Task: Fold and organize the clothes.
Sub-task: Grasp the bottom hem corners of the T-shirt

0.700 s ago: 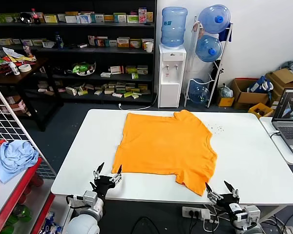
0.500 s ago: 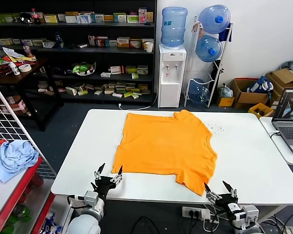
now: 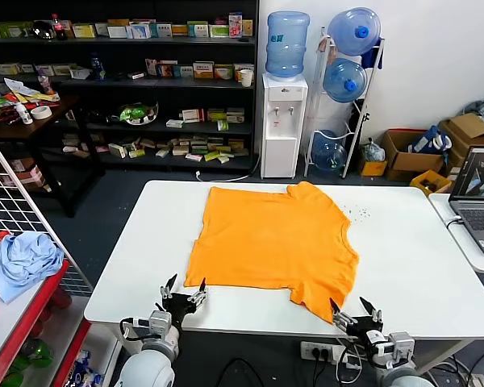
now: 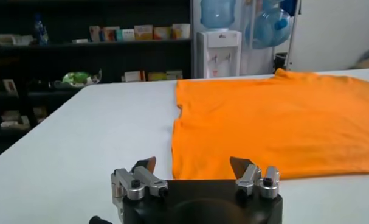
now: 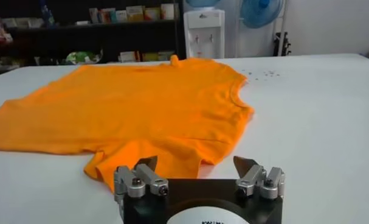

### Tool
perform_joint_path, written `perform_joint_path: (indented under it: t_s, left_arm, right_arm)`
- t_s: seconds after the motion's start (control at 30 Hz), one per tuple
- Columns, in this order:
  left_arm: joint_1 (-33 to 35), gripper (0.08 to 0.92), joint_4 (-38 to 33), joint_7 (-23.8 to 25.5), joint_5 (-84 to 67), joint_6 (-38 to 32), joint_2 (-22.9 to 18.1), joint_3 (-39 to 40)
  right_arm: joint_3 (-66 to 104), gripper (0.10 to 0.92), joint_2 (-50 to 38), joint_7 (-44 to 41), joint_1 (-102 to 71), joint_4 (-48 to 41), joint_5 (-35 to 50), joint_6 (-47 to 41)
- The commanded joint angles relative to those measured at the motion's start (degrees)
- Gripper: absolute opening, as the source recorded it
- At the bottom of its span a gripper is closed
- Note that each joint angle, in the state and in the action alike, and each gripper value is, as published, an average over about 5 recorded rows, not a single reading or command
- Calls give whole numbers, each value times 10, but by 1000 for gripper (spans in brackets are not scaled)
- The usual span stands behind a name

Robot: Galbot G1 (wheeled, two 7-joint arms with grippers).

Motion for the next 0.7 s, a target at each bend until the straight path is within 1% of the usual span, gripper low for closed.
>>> perform_joint_path:
  t_s: [0.03, 0.3, 0.4, 0.47, 0.57, 0.63, 0.7]
  left_arm:
    - [-4, 823, 8, -10, -2, 23, -4, 0]
    - [-12, 823, 20, -14, -14, 22, -7, -3]
    - [-14, 823, 26, -14, -15, 21, -10, -4]
    - [-15, 823, 30, -13, -15, 19, -10, -5]
    - [-18, 817, 36, -11, -16, 17, -11, -5]
    - [-20, 787, 38, -9, -18, 17, -11, -5]
    - [-20, 732, 39, -7, -19, 14, -11, -5]
  right_arm:
    - [-6, 823, 0, 2, 14, -11, 1, -1]
    - [-15, 823, 8, 4, 22, -26, -5, -1]
    - [-18, 811, 9, 5, 23, -28, -6, -1]
    - [-20, 775, 10, 5, 24, -29, -7, -2]
    - [-23, 689, 12, 6, 27, -32, -11, -2]
    - [-25, 628, 14, 7, 28, -33, -13, -2]
    - [-26, 576, 16, 9, 28, -33, -15, -2]
